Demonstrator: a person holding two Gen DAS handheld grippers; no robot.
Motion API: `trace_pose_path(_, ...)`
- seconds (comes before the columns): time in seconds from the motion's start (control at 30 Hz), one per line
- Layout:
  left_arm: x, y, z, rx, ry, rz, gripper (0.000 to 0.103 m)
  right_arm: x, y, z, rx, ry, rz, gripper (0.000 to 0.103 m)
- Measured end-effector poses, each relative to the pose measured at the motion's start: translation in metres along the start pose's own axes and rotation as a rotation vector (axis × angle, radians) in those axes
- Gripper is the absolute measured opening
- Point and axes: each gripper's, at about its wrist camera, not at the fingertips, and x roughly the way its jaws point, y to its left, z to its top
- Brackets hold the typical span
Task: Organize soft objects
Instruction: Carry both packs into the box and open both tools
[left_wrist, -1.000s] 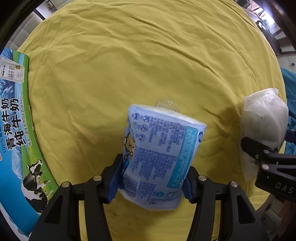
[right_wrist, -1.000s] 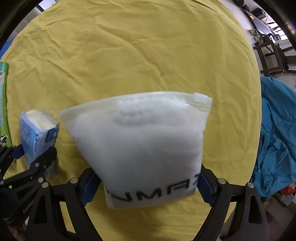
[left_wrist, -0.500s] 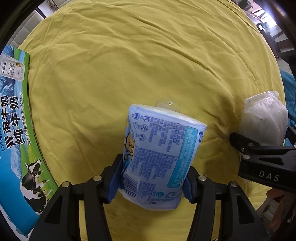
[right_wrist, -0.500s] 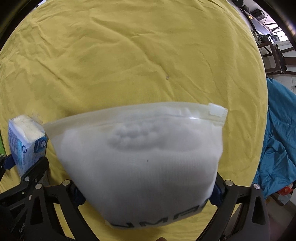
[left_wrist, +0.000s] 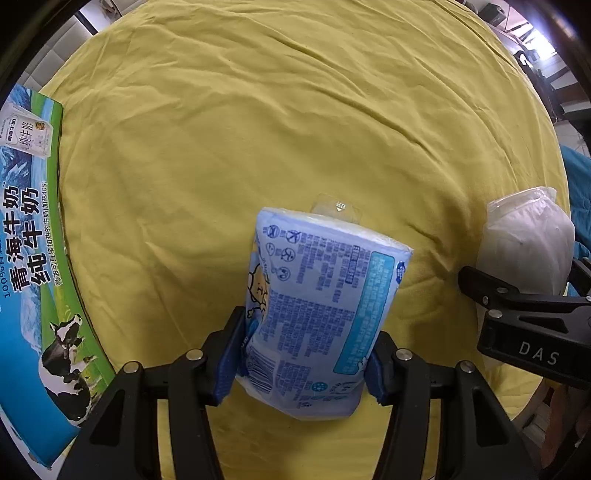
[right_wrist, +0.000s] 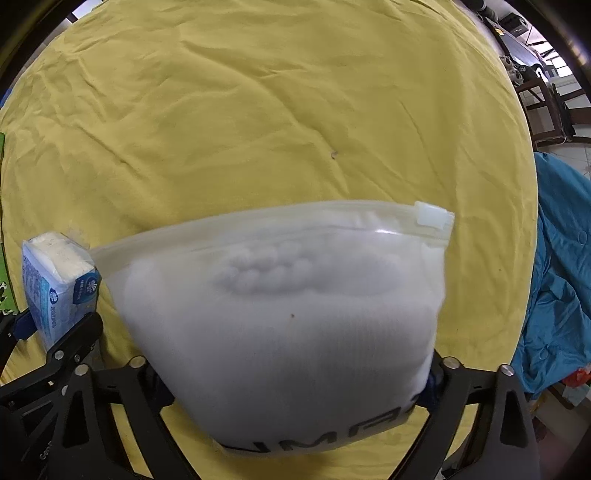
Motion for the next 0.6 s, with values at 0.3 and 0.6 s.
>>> trace_pose_path(0.3,0.0,0.0,0.0,0.0,0.0,-0.003,0.053,-0.009,-0.004,-0.009,-0.017,0.024,-0.005,0.093)
trace_pose_path(0.6,-0.001,0.0,0.0,-0.005,-0.002,-0.013,0.052,-0.024,-0.018,-0.016,0.012,-0.032,0.028,0.079)
